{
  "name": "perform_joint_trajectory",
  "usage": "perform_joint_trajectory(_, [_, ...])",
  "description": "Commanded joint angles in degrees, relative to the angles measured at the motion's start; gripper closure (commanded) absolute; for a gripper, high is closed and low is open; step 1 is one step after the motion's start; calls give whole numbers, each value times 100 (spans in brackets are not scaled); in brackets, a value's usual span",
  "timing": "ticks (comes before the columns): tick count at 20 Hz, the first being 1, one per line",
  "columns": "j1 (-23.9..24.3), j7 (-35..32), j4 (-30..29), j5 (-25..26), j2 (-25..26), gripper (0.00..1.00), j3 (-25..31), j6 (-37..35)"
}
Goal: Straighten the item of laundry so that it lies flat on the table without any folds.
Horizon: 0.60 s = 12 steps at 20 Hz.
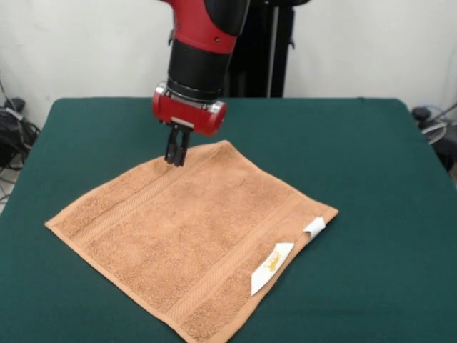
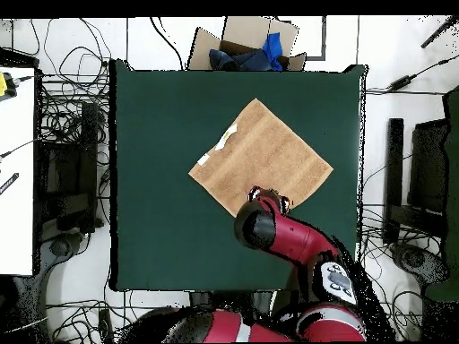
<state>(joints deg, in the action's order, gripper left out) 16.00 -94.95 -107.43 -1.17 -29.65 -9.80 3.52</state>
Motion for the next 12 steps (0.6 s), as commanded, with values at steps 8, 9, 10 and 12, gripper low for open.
perform_joint_trajectory(8, [-58,-1285,-801,28,261,100,149,403])
perform_joint_trajectory(9, [-88,-1291,-837,29,246,100,112,443])
perform_joint_trajectory(10, [-123,-1329,-901,17,227,100,78,503])
perform_joint_trajectory(12, [-171,-1367,-988,-22,183,100,53,514])
